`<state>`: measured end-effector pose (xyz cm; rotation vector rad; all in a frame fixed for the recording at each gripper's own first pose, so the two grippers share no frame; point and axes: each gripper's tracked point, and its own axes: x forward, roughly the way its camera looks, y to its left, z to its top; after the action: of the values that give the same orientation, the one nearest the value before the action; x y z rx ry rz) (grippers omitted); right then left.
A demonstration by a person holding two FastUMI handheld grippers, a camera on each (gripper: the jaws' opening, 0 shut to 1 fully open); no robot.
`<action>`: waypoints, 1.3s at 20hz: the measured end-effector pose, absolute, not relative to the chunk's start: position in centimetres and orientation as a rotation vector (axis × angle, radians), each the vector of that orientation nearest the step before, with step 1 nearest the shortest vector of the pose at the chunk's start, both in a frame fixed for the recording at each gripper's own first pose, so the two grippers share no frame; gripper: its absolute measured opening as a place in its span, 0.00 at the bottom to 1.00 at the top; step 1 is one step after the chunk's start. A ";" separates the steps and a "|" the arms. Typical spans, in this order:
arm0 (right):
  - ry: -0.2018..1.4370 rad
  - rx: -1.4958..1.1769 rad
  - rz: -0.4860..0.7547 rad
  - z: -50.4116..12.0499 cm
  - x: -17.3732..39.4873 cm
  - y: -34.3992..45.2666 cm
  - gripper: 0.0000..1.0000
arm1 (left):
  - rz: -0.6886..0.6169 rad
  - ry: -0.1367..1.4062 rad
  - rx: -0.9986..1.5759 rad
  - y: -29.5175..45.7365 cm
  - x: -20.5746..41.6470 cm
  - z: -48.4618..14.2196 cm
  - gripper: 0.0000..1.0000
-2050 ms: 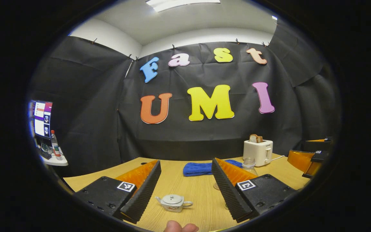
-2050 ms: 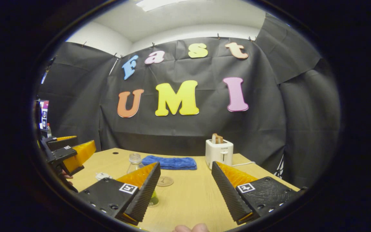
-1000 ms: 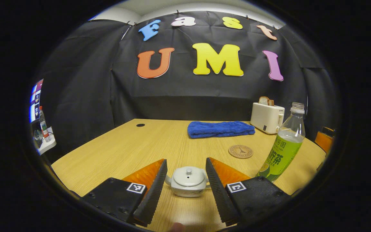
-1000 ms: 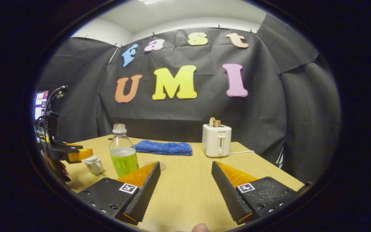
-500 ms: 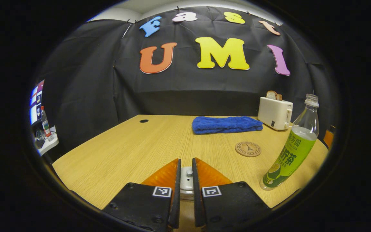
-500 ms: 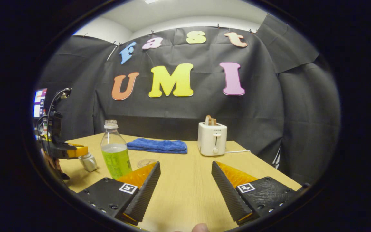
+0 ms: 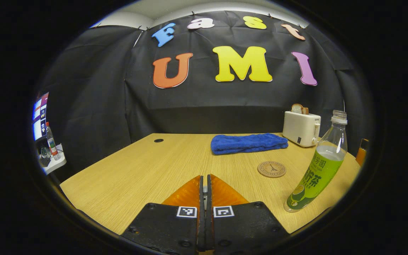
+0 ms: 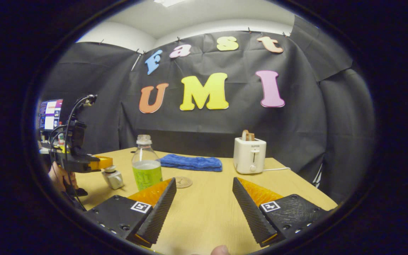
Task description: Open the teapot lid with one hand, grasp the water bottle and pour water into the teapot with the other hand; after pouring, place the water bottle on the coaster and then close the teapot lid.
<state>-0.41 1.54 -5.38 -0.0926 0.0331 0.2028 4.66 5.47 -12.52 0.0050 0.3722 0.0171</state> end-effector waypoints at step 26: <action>0.156 -0.168 0.326 -9.1 3.7 13.8 0.75 | -0.024 0.266 -0.069 9.3 1.4 -9.0 0.02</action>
<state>3.73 13.82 -9.08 -0.1678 0.1558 0.3262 1.44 9.33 -8.98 -0.0694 0.2660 -0.0244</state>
